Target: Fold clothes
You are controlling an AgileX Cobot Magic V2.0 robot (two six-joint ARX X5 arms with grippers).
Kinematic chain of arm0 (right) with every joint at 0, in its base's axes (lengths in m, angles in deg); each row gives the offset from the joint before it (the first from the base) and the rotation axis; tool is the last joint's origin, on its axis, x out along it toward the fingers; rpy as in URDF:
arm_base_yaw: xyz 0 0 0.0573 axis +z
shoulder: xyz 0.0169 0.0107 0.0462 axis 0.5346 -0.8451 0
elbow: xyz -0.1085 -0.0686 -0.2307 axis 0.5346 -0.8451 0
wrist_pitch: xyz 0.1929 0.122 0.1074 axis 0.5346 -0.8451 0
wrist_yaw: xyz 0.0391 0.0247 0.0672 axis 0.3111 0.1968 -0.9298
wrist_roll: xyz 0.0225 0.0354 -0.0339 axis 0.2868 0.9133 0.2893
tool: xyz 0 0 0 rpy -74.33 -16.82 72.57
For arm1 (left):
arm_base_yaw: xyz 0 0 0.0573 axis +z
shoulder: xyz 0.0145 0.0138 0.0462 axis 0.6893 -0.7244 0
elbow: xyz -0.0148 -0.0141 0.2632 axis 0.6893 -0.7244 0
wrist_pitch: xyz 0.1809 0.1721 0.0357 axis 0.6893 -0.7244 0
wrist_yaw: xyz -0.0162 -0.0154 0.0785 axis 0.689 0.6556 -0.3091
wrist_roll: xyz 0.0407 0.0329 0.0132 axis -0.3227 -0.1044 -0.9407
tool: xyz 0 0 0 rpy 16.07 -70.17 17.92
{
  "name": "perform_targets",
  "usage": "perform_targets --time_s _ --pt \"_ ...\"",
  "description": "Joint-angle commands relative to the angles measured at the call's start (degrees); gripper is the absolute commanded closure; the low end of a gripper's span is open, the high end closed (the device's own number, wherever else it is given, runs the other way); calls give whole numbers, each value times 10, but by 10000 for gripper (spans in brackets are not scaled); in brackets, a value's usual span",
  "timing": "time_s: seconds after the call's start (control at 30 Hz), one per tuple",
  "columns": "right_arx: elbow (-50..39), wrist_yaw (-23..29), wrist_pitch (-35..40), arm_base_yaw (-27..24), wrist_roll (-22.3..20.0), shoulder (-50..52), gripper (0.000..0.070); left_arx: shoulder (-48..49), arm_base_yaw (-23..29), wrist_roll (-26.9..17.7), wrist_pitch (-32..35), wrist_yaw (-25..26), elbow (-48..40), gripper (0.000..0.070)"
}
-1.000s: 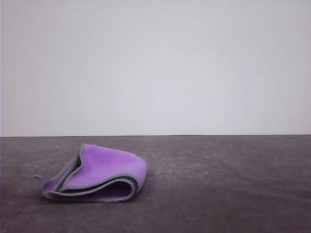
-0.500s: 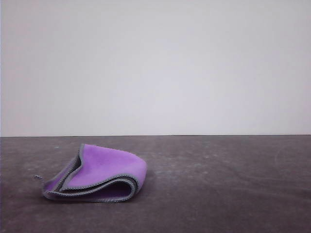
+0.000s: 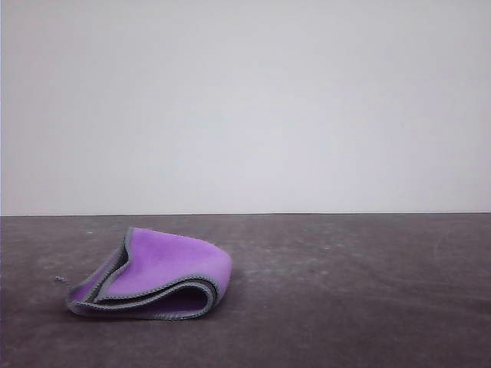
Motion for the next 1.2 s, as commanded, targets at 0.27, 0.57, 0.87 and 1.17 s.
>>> perform_targets --time_s 0.27,0.57,0.87,1.17 --pt "-2 0 7 0 -3 0 686 1 0 -8 6 1 -11 700" --pt "-2 0 7 0 -3 0 686 1 0 -8 6 1 -11 700" --pt "-2 0 7 0 -3 0 686 1 0 -8 6 1 -11 700" --pt "-2 0 7 0 -3 0 686 1 0 -8 6 1 -11 700"
